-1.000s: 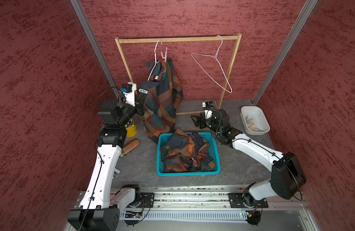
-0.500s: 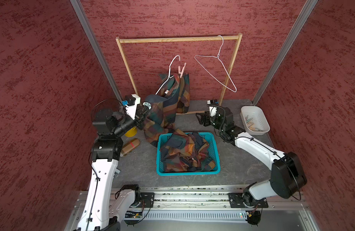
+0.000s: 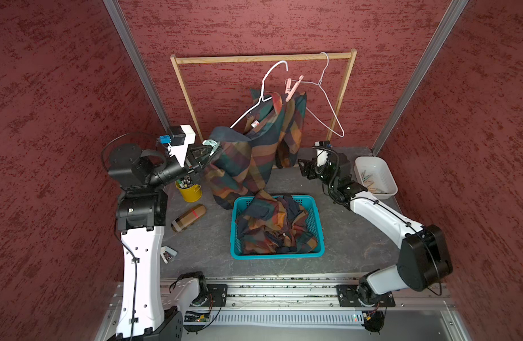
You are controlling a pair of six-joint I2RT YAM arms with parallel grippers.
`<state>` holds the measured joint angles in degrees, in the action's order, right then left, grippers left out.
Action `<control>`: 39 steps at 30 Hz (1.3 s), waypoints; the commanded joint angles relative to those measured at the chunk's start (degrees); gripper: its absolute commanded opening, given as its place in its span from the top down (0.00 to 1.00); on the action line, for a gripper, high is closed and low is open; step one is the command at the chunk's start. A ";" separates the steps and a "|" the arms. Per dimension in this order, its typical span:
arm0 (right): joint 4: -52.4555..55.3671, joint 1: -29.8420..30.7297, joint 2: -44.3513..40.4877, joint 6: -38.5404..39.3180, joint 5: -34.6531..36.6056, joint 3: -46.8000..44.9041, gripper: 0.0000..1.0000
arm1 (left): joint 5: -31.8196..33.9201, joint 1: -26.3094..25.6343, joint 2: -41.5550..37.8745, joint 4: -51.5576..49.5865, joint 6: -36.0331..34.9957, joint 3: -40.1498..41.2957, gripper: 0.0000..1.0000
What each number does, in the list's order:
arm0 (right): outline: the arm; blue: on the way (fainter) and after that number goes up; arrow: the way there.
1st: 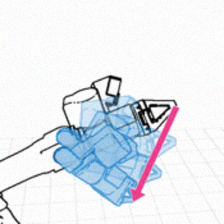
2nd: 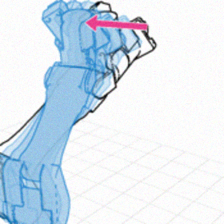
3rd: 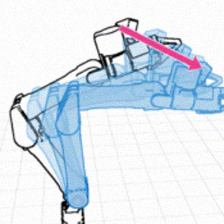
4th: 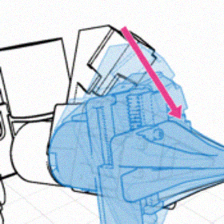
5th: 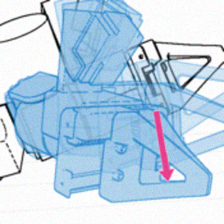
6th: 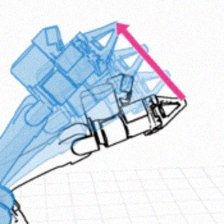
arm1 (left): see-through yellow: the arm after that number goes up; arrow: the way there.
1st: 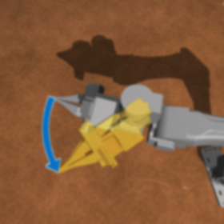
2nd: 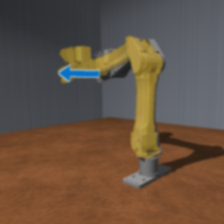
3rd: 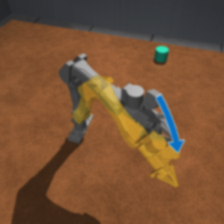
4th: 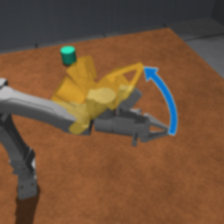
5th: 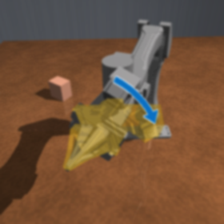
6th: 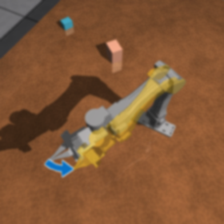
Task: Remove the clothespins securing long-sleeve shirts to the hanger
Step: Place the long-sleeve shirt at the bin.
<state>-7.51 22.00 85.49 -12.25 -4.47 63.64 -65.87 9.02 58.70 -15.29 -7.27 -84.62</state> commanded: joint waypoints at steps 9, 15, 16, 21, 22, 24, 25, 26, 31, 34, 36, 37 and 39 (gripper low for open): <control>-4.89 -0.73 1.90 4.75 -1.10 3.09 0.25 | -12.88 -0.63 0.23 17.57 15.01 -7.48 1.00; -8.73 -0.48 0.37 5.97 -10.88 1.62 0.29 | -11.42 -5.52 0.54 18.07 15.86 -9.73 1.00; -8.99 -0.25 -0.23 6.36 -11.93 1.29 0.29 | -10.63 -6.49 0.47 18.42 16.09 -9.57 1.00; -8.68 1.26 -4.70 7.25 -14.35 -0.76 0.31 | -5.16 -11.87 0.77 25.32 19.03 -7.12 1.00; -7.81 1.37 -5.29 7.19 -14.34 -0.88 0.30 | -4.60 -13.32 1.29 25.78 19.15 -7.00 1.00; -6.34 1.47 -6.30 7.32 -14.27 -1.20 0.30 | -3.30 -15.41 2.19 24.68 18.27 -7.29 1.00; -6.08 1.55 -7.02 7.37 -14.69 -1.85 0.30 | -2.41 -16.32 2.45 24.98 18.64 -7.02 1.00; -6.03 1.69 -7.77 7.39 -15.02 -2.62 0.30 | -2.15 -17.18 2.80 25.29 19.10 -6.70 1.00; -5.01 2.54 -10.30 8.20 -18.33 -5.51 0.30 | -1.08 -20.31 2.60 28.39 23.07 -3.63 1.00; -3.82 3.84 -10.91 9.80 -20.99 -6.57 0.30 | -0.48 -20.97 0.80 30.02 25.87 0.44 1.00; -2.37 5.06 -10.97 11.02 -22.87 -6.92 0.31 | 0.99 -20.97 -1.45 28.93 25.40 3.82 1.00; -1.47 5.82 -11.03 11.66 -23.75 -7.16 0.31 | 2.34 -20.97 -2.82 29.70 26.37 6.36 1.00; 0.53 7.25 -10.99 12.95 -24.90 -7.59 0.31 | 2.51 -21.10 -4.39 37.39 33.25 11.36 1.00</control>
<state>-10.13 27.42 75.44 -2.22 -24.97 56.62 -66.37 -11.62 57.08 12.86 18.83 -76.62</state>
